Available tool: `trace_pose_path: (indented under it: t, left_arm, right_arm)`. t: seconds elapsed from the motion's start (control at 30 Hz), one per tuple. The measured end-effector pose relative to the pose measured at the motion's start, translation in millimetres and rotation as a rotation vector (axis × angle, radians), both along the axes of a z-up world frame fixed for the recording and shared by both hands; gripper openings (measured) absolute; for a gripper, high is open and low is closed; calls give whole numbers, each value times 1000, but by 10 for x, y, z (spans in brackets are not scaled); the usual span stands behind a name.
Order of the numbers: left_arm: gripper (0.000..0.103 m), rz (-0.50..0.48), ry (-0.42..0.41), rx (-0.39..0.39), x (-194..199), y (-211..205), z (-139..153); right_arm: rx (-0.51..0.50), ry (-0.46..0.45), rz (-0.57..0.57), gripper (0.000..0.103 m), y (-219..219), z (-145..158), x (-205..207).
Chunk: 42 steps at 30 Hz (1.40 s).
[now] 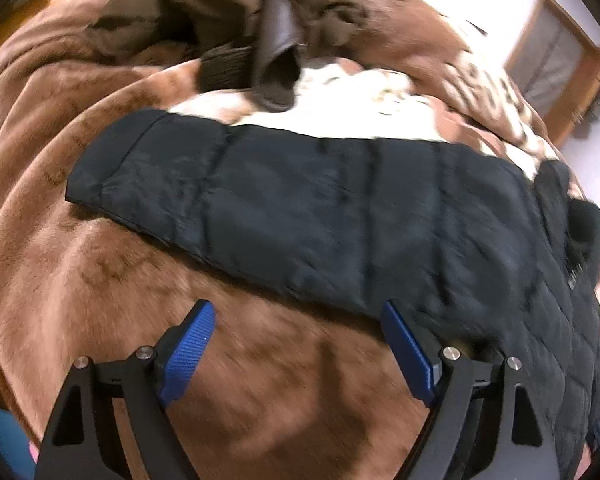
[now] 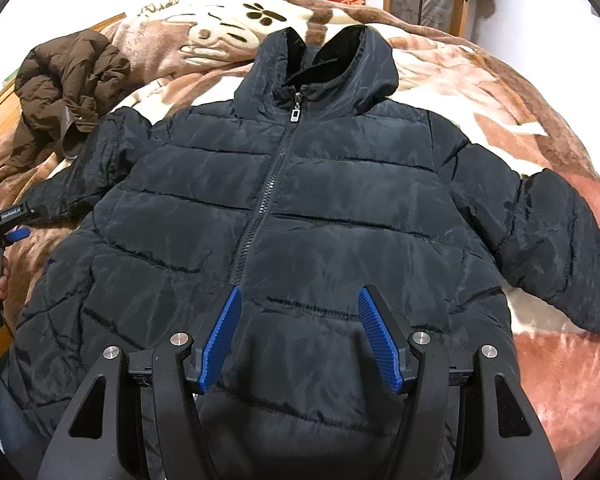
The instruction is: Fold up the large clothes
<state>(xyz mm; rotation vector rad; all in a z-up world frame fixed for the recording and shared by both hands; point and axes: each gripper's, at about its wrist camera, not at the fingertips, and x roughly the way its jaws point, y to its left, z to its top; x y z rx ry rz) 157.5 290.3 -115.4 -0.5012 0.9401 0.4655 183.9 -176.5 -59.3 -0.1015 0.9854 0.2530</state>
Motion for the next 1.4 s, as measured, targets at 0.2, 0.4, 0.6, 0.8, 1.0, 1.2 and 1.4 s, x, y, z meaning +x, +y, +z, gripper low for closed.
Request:
trace_pose_path:
  t: [0.2,0.4,0.6,0.8,1.0,1.2,1.4]
  left_arm:
    - [83,105,-19,-76,63,408,-266]
    - [58,107,-54,-42,215,557,-313]
    - [16,74,-91,-14,276,555,-28]
    - [13,-20,-228,40,146,295,790]
    - [13,-172,-392,78,92,-262,1755]
    - [13,-389,-463,66,253,-1119,2275]
    - [13,-608,-418,10,691,-2070,2111]
  right_arm:
    - [-17,26,-28,61,-68,-115,82]
    - [-38,38,-65,61,-162,-185,135]
    - [-39,41,-81,61,-223,-176,83]
    - [-17,23,-90,61,-299,-69,-60]
    - [13,-7,-107,61,-440,93,-213]
    - [54,-31,-142,61,-692,215,-365]
    - [96,-17,-206,61,-1052,196,-450]
